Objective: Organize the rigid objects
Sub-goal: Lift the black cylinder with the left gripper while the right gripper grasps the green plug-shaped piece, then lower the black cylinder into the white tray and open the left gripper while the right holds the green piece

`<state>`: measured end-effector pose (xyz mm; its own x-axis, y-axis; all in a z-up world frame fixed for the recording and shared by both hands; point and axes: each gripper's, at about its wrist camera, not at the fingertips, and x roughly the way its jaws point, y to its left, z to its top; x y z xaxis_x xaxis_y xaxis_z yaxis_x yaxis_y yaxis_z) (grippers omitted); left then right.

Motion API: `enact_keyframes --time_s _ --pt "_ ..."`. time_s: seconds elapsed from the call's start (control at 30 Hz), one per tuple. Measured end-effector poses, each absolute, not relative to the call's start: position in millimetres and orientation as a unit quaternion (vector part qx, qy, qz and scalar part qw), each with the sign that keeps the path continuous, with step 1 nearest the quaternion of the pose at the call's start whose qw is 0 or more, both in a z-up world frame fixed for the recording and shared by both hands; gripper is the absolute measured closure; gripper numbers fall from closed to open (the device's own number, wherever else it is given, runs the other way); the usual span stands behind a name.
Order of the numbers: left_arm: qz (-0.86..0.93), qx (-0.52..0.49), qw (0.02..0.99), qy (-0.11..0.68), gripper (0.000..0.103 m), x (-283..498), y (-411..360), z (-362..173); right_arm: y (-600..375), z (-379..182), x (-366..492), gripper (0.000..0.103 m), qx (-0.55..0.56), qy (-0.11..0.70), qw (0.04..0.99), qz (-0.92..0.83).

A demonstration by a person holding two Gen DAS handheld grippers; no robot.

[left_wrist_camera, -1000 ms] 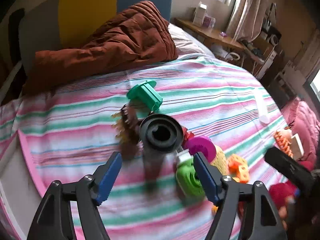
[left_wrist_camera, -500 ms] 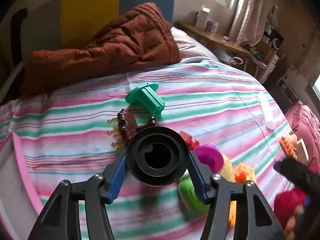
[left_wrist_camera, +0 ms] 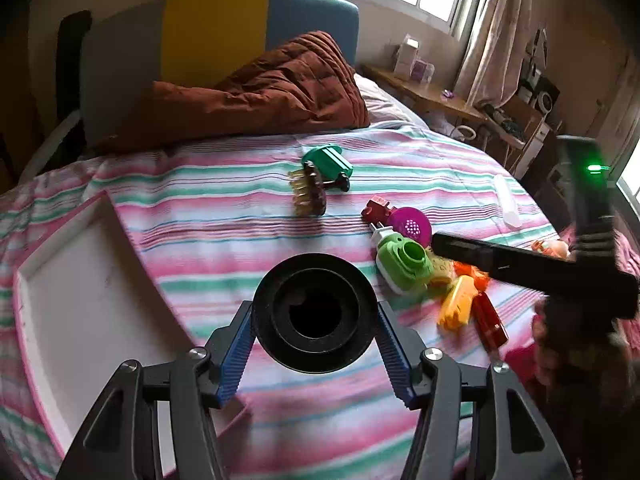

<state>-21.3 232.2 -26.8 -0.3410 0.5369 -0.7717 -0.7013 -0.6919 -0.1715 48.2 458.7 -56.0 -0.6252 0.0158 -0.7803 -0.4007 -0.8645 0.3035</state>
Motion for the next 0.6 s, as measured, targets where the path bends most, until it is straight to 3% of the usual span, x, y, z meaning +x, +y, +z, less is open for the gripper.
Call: enact_keyframes --time_s 0.3,0.37,0.4,0.6 --pt "0.835 -0.422 0.351 0.045 0.043 -23.9 169.0 -10.4 435.6 -91.3 -8.3 0.025 -0.523 0.113 0.138 0.834" --pt "0.841 -0.421 0.337 0.032 0.043 -28.8 151.3 -8.0 434.2 -103.2 -13.6 0.047 -0.532 0.095 0.15 0.828" --pt "0.846 -0.421 0.326 0.025 0.043 -33.5 139.8 -7.1 434.4 -107.4 -14.5 0.05 -0.539 0.089 0.159 0.822" --pt "0.869 -0.433 0.237 -0.038 0.043 -73.0 65.4 -12.3 426.8 -109.9 -9.2 0.05 -0.54 0.08 0.145 0.826"
